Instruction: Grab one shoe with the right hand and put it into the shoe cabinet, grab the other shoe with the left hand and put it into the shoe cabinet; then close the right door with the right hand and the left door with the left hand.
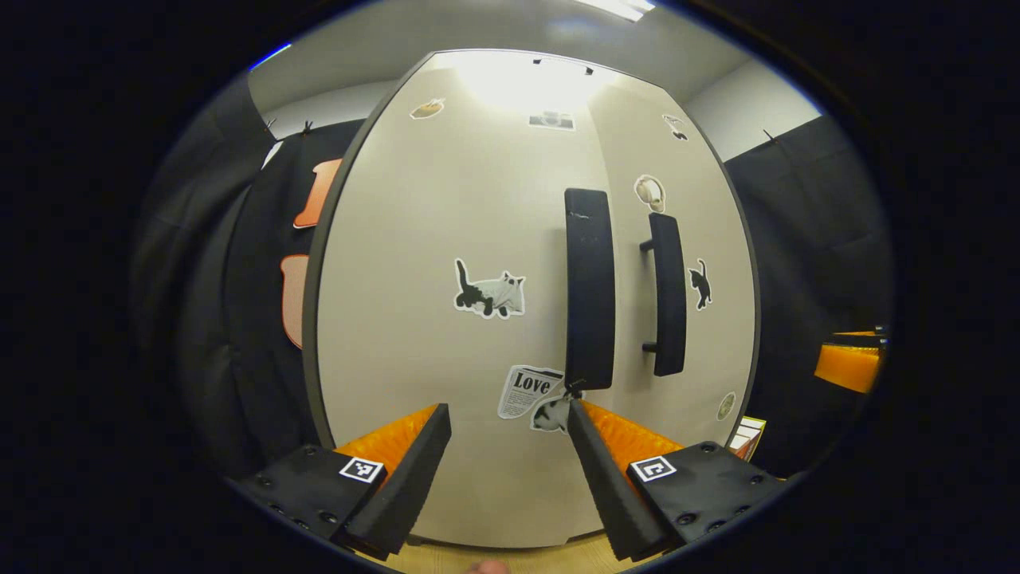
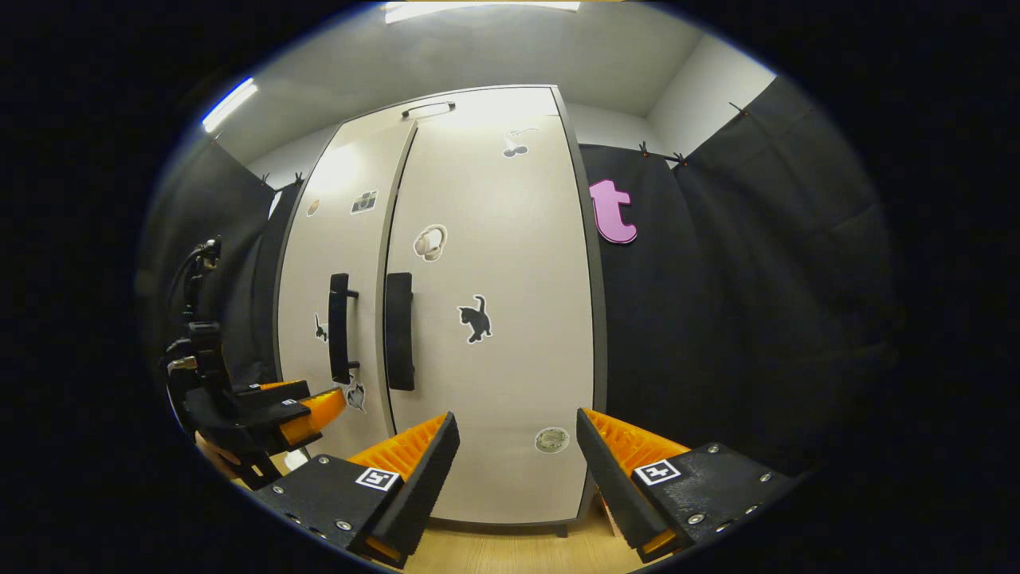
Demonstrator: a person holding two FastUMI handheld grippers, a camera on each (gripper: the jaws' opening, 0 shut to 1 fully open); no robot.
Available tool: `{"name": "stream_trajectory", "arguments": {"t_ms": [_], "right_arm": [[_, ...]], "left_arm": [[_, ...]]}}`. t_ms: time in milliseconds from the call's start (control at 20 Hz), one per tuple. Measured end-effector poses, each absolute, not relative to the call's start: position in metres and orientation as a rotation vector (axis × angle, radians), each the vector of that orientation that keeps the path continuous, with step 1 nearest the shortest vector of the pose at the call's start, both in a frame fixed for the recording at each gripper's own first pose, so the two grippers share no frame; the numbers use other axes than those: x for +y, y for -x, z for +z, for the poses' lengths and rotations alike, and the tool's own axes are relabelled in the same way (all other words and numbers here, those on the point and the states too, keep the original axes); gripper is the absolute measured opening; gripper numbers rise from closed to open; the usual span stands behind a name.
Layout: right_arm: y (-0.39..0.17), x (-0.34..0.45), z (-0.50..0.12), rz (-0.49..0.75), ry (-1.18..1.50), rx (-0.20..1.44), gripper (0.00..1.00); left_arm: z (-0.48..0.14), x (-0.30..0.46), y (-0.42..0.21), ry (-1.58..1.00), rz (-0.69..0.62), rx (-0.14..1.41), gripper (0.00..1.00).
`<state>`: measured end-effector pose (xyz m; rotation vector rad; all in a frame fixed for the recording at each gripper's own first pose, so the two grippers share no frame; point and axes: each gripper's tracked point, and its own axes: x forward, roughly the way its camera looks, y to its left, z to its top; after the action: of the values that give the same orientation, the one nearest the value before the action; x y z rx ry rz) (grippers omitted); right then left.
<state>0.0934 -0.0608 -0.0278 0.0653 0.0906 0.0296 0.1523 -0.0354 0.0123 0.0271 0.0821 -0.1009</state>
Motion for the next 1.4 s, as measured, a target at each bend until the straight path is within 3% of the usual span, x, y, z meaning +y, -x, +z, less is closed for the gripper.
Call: {"name": "stream_trajectory", "arguments": {"t_ms": [600, 1300, 1400], "right_arm": [[-0.081, -0.043, -0.031, 0.069, -0.075, 0.087, 0.92], [-0.076, -0.046, -0.034, 0.059, -0.085, 0.102, 0.92], [-0.076, -0.048, -0.032, 0.054, -0.082, 0.095, 0.92]], "left_arm": [[0.045, 0.003, -0.07, -0.044, -0.039, 0.047, 0.96], [0.047, 0.015, -0.057, -0.026, -0.002, 0.043, 0.94], [0.047, 0.015, -0.056, -0.022, 0.003, 0.043, 0.97]]}}
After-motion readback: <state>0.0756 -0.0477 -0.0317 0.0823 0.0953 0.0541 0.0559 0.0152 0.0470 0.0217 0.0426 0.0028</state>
